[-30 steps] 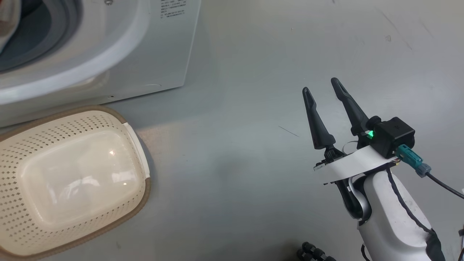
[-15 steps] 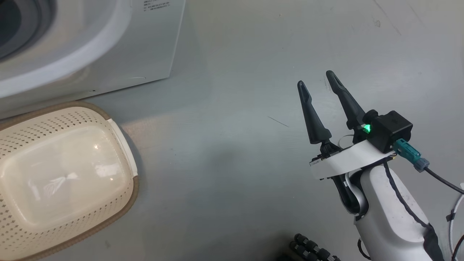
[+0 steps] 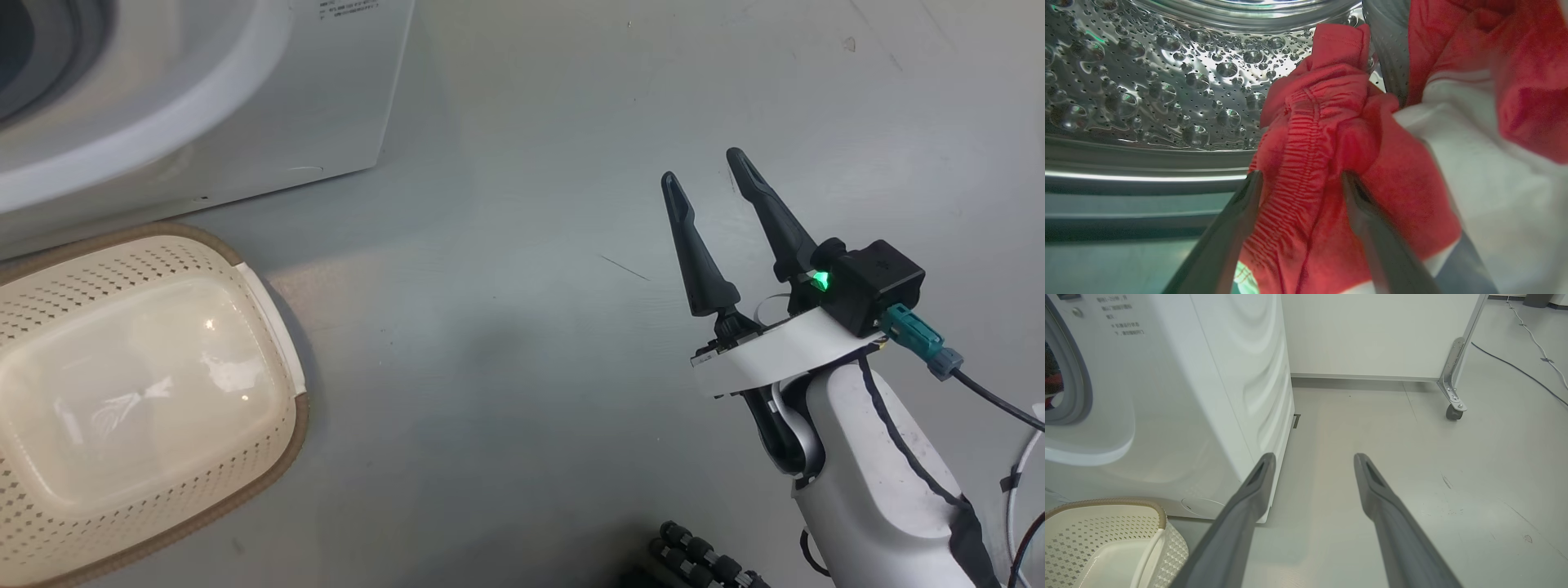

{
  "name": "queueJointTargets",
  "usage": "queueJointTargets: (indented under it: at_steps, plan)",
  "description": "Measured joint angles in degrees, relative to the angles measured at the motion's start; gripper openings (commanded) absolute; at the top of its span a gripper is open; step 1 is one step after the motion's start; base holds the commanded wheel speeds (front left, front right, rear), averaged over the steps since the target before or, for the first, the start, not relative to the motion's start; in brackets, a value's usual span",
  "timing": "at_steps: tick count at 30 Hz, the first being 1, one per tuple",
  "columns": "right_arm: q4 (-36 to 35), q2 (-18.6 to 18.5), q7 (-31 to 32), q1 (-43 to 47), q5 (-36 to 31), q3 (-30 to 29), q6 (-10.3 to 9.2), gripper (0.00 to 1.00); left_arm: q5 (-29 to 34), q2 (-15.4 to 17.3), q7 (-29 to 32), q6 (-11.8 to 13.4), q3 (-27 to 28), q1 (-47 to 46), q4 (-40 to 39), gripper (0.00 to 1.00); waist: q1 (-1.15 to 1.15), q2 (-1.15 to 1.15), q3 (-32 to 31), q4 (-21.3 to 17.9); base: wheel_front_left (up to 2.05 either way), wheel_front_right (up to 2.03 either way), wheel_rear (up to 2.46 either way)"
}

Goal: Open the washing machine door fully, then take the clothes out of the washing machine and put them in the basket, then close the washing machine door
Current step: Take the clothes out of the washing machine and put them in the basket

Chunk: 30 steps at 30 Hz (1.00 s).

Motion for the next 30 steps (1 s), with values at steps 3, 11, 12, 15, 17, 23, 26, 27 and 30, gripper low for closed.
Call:
queueJointTargets:
  at_steps: [3, 11, 12, 15, 17, 23, 26, 27, 30]
  plan:
    - [0.0, 0.0, 0.0, 0.0, 0.0, 0.0, 0.00, 1.00, 0.0, -0.1, 1.1, 0.0, 0.0, -1.1, 1.1, 1.00, 0.00, 0.00, 0.1, 0.0, 0.00, 0.00, 0.00]
    - [0.0, 0.0, 0.0, 0.0, 0.0, 0.0, 0.01, 1.00, -0.6, -0.7, 2.4, 0.0, 0.1, -3.2, 2.8, 0.44, -0.01, 0.00, 0.4, 0.1, 0.00, 0.00, 0.00]
    - [0.0, 0.0, 0.0, -0.1, 0.0, -0.1, 0.01, 1.00, -0.5, -0.7, 2.4, 0.0, -0.2, -3.4, 2.9, 0.06, -0.01, 0.00, 0.4, 0.1, 0.00, 0.00, 0.00]
    - [0.0, 0.1, 0.0, -0.3, 0.0, -0.1, 0.01, 1.00, -0.4, -0.8, 2.4, 0.0, -1.0, -3.5, 3.3, 0.00, -0.01, 0.00, 0.4, 0.1, 0.00, 0.00, 0.00]
    - [0.0, 0.1, 0.0, -0.4, 0.0, -0.2, 0.01, 1.00, -0.4, -0.8, 2.4, 0.0, -1.2, -3.5, 3.9, 0.00, -0.01, 0.00, 0.4, 0.2, 0.00, 0.00, 0.00]
    - [0.4, 0.1, 0.0, -0.5, 0.0, -0.7, 0.01, 1.00, -0.4, -1.3, 1.6, -0.1, -1.3, -3.7, 4.8, 0.00, -0.01, 0.00, 0.1, 0.5, 0.00, 0.00, 0.00]
    - [0.7, 0.1, 0.0, -0.5, -0.1, -1.1, 0.01, 1.00, -0.5, -2.6, 0.4, -0.1, -1.3, -3.7, 5.5, 0.00, -0.01, 0.00, -0.4, 0.7, 0.00, 0.00, 0.00]
    - [0.8, 0.1, 0.0, -0.5, -0.1, -1.1, 0.01, 1.00, -0.5, -2.9, -0.1, -0.1, -1.3, -3.7, 5.7, 0.00, -0.01, 0.00, -0.6, 0.9, 0.00, 0.00, 0.00]
    - [0.8, 0.1, 0.0, -0.5, -0.6, -1.4, 0.01, 1.00, -0.9, -3.6, -1.2, -0.1, -1.3, -3.7, 6.0, 0.00, -0.01, 0.00, -1.1, 1.1, 0.00, 0.00, 0.00]
